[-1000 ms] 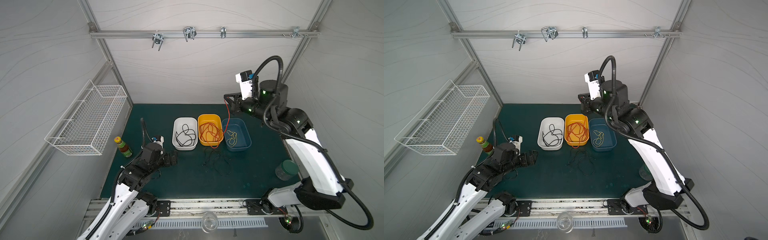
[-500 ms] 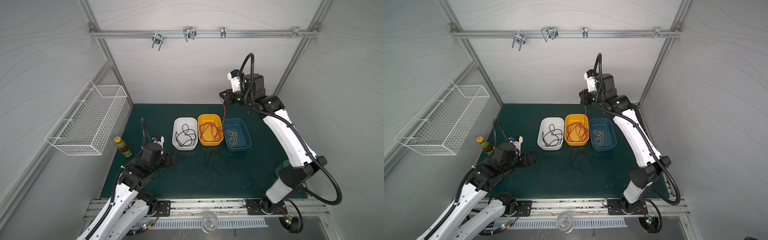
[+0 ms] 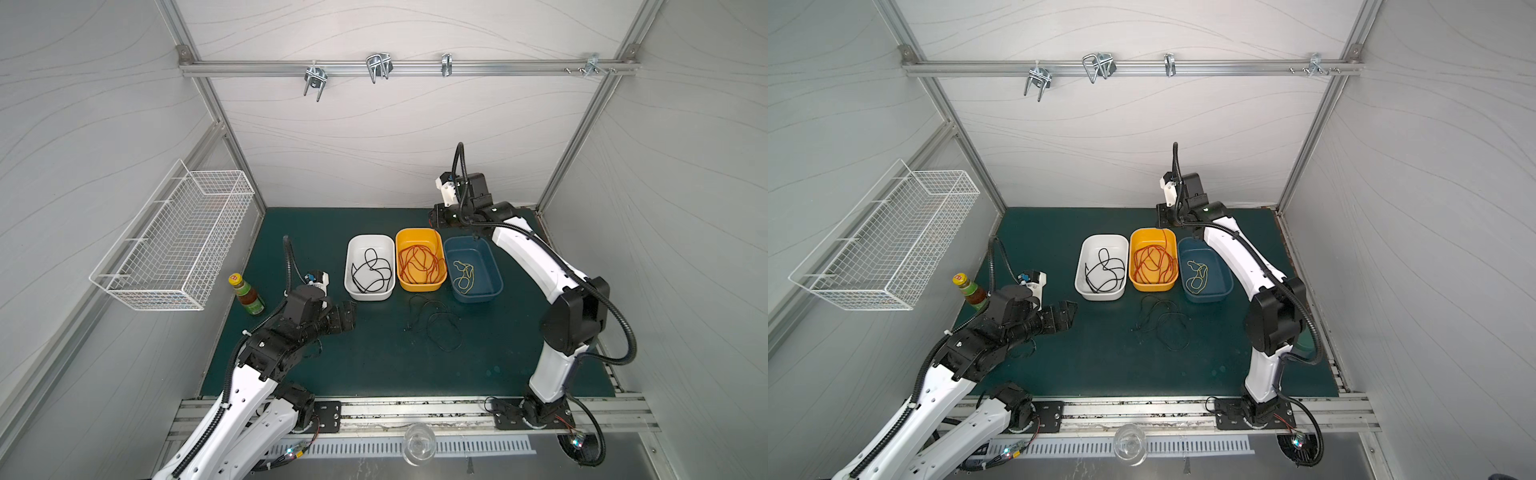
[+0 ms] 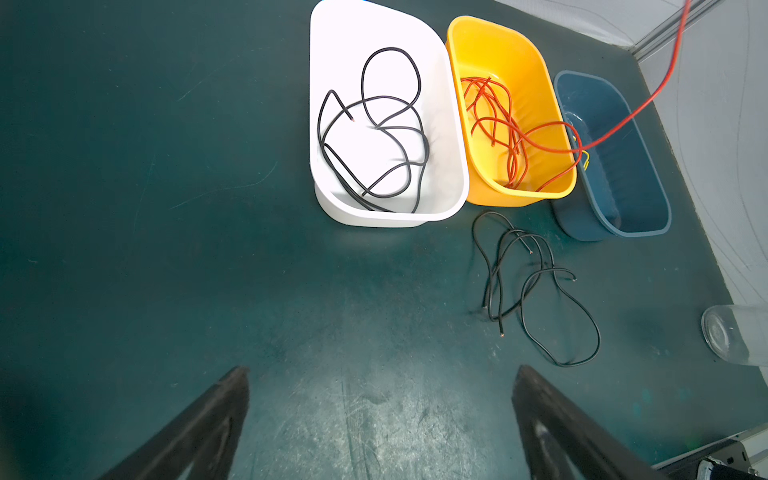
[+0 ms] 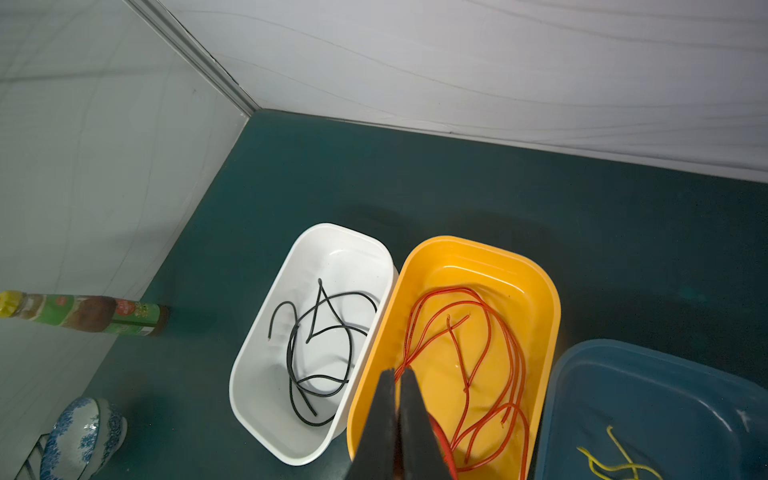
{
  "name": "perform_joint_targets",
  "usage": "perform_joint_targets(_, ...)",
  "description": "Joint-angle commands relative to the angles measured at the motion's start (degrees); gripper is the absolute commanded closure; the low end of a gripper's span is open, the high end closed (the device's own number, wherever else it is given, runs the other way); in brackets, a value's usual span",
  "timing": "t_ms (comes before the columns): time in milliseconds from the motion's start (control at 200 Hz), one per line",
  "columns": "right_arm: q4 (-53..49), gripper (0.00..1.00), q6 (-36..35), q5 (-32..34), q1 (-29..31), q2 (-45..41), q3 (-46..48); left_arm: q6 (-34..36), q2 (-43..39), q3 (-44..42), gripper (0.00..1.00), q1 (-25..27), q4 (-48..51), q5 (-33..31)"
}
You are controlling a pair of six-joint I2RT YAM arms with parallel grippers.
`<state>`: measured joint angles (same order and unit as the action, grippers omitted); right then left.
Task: Untangle the cables
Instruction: 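Carry the red wire over the yellow tub and lower it in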
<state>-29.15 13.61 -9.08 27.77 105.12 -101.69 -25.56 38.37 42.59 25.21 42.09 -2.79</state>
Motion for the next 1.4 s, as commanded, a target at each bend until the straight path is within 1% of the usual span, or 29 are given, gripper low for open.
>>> perform_joint_targets(0, 4.1, 1.00, 0.9, 0.3, 0.1, 1.4, 1.6, 0.5, -0.2, 0.2, 0.00, 0.2, -2.1, 0.1)
perform_joint_targets(270, 7.7, 1.00, 3.2, 2.9, 0.4, 3.0, 6.4, 0.4, 0.2, 0.3, 0.00, 0.2, -2.0, 0.1)
perform_joint_targets(520, 7.5, 1.00, 1.2, 6.3, 3.0, 6.7, 6.7, 0.5, 0.0, 0.2, 0.00, 0.2, -2.1, 0.0)
perform_joint_targets(645, 6.7, 1.00, 0.2, 7.0, 3.2, 9.2, 4.5, 0.5, 0.2, 0.2, 0.00, 0.2, -2.1, 0.1)
perform_joint_targets(805, 5.8, 1.00, -2.7, 9.0, 3.2, 12.5, 0.3, 0.5, 0.2, 0.2, 0.00, 0.2, -2.1, 0.1)
perform_joint_targets(1066, 2.3, 1.00, -4.9, 11.2, 2.6, 20.6, -7.3, 0.6, 0.3, 0.2, 0.00, 0.2, -2.1, 0.0)
perform_joint_targets(1186, 3.7, 1.00, -4.7, 10.6, 2.8, 21.9, -6.2, 0.6, 0.3, 0.2, 0.00, 0.2, -2.1, -0.1)
perform_joint_targets(1396, 5.7, 1.00, -4.3, 11.3, 2.9, 22.5, -3.9, 0.6, 1.0, 0.2, 0.00, 0.2, -2.1, 0.2)
